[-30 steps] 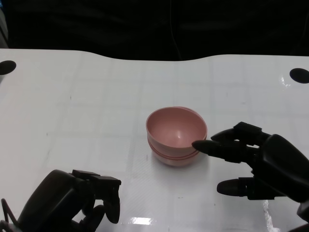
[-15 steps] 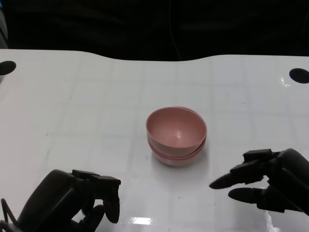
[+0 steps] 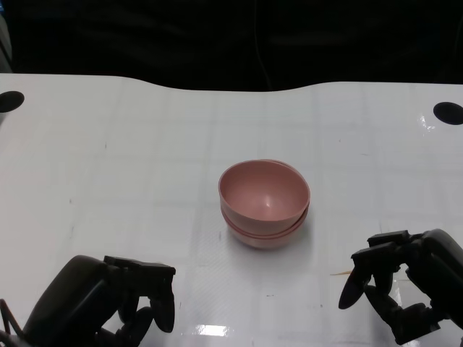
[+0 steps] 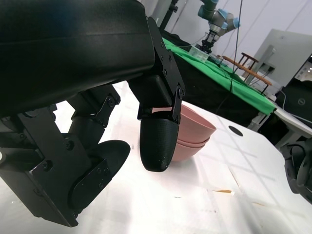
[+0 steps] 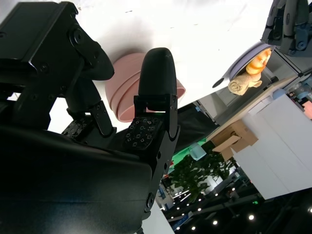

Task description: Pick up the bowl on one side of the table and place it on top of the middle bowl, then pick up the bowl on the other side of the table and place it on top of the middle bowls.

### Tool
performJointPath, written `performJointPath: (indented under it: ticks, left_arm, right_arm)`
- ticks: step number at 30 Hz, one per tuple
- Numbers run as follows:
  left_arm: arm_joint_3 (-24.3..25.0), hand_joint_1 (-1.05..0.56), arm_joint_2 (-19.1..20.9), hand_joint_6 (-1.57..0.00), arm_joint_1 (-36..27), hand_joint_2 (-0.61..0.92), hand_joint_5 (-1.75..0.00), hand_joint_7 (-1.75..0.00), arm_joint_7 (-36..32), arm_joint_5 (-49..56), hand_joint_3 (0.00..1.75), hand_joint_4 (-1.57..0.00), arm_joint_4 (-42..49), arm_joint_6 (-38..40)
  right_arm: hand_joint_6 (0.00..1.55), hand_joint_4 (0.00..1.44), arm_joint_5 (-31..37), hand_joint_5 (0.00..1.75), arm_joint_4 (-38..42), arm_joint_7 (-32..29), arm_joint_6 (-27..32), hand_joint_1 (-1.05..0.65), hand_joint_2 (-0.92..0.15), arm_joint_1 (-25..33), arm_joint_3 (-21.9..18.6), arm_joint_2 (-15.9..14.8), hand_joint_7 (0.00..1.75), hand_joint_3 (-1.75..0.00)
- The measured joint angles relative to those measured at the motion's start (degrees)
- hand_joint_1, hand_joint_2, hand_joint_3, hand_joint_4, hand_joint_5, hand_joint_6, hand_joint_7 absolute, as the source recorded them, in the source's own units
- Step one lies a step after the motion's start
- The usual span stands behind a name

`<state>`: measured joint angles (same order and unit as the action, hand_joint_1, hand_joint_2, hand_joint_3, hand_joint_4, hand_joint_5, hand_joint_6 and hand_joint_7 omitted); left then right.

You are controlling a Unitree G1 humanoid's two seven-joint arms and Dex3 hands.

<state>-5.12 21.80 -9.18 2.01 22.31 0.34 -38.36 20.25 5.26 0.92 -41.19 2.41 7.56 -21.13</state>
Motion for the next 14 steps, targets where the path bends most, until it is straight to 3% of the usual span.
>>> performJointPath:
  ticks: [6, 14]
  left_arm:
    - [-0.08, 0.08, -1.05, -0.89, 0.04, 0.19, -1.68, -1.42, 1.85, -6.60, 1.61, -0.91, 1.85, 0.05]
    - [-0.52, 0.13, -1.49, -0.90, 0.91, 0.21, -1.67, -1.47, 6.80, -13.49, 1.63, -0.91, 3.61, 0.81]
  right_arm:
    - [0.97, 1.02, -1.05, 1.74, 4.23, 0.14, -2.40, 0.33, -0.05, -1.80, 0.01, 0.79, 1.34, -1.69]
    - [0.94, 0.98, -5.58, 1.71, 7.17, 3.65, -3.17, 0.26, -0.12, -3.48, 0.57, 1.29, 1.35, -1.65]
